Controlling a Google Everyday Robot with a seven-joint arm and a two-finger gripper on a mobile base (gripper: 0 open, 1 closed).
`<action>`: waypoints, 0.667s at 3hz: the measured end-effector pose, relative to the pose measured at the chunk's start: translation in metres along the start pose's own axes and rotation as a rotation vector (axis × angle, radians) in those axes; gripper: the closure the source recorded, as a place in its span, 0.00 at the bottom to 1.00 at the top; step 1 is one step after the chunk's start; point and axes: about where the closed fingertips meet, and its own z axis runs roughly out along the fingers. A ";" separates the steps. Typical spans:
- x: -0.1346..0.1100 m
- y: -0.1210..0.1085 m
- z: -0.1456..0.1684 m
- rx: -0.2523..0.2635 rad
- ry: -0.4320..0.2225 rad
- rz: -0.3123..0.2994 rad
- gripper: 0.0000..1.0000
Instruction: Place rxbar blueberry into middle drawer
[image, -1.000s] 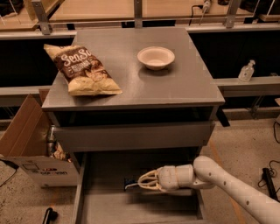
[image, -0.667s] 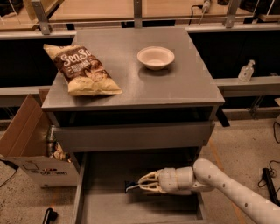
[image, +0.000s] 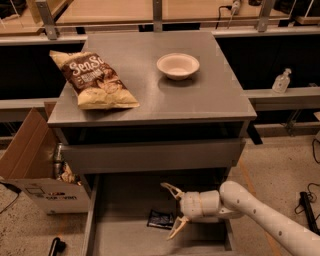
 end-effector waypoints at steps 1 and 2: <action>0.000 0.000 0.000 0.000 0.000 0.000 0.00; 0.001 0.000 -0.008 0.039 0.017 0.038 0.00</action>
Offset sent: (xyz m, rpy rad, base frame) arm 0.0028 -0.0243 0.0036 -0.0185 0.0555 -0.1351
